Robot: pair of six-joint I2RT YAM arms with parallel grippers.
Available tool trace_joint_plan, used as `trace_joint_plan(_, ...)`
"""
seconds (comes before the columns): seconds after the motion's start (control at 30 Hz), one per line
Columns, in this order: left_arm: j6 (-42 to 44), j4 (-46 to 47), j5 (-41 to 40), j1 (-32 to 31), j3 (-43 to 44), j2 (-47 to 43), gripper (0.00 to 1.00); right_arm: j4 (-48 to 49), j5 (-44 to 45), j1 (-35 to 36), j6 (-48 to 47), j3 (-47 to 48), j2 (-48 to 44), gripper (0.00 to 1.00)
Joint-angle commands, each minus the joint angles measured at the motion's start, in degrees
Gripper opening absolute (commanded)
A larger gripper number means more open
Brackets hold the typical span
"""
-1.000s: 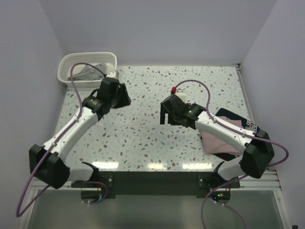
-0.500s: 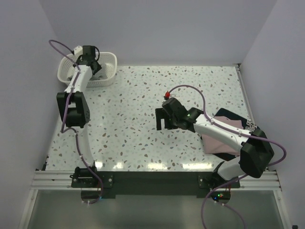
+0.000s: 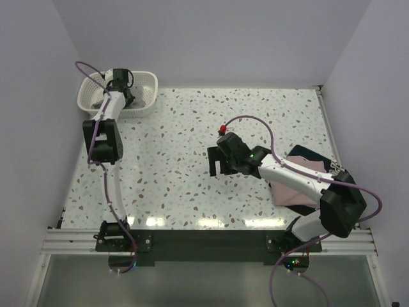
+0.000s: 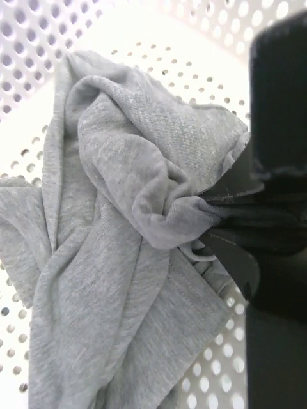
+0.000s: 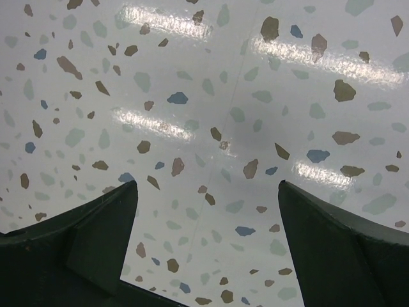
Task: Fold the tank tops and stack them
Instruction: Grab the tank top from the pile, then move the tank top to the center of the board
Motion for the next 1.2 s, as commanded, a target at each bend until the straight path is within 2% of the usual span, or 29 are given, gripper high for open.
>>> trace_joint_plan(0.0, 0.9, 7.5, 5.0, 1.5, 1.0, -2.6, 0.13, 2.3, -0.7, 0.0, -1.0, -0.2, 0.6, 0.94)
trace_joint_plan(0.07, 1.8, 10.5, 6.7, 1.6, 1.9, -3.5, 0.01, 2.5, -0.7, 0.1, -1.3, -0.2, 0.7, 0.93)
trace_joint_plan(0.1, 2.2, 12.4, 7.8, 1.6, 2.6, -4.4, 0.00, 3.0, -0.5, 0.0, -1.4, -0.2, 0.8, 0.93)
trace_joint_plan(0.23, 2.8, 17.4, 10.8, 1.6, 5.9, -7.9, 0.00, 4.3, -0.3, 0.0, -2.1, -0.2, 0.9, 0.93)
trace_joint_plan(0.43, 3.4, 23.3, 14.2, 0.8, 9.4, -17.5, 0.00, 4.4, 2.3, 0.0, -3.3, 1.4, 0.7, 0.93)
trace_joint_plan(0.63, 6.9, 26.2, 17.0, -3.1, 8.2, -31.8, 0.00, 3.8, 5.1, 0.0, -2.5, 2.3, -1.5, 0.92)
trace_joint_plan(0.73, 8.7, 25.8, 18.3, -6.9, 7.3, -39.1, 0.00, 2.8, 7.5, 0.0, -1.5, 2.0, -4.4, 0.92)
trace_joint_plan(0.83, 10.0, 24.6, 18.6, -12.7, 4.5, -46.3, 0.00, 2.2, 9.8, 0.0, 0.1, 1.0, -8.3, 0.92)
trace_joint_plan(0.97, 7.4, 26.9, 19.1, -18.3, -7.4, -58.4, 0.01, 0.3, 14.5, 0.0, 1.9, -0.2, -13.9, 0.92)
trace_joint_plan(1.07, 3.3, 27.1, 20.4, -18.5, -13.8, -62.6, 0.03, -1.1, 18.3, -0.1, 2.8, -1.1, -18.3, 0.93)
trace_joint_plan(1.17, -0.1, 24.5, 20.9, -18.5, -16.1, -61.1, 0.08, -1.8, 21.8, 0.0, 3.3, -1.6, -21.1, 0.95)
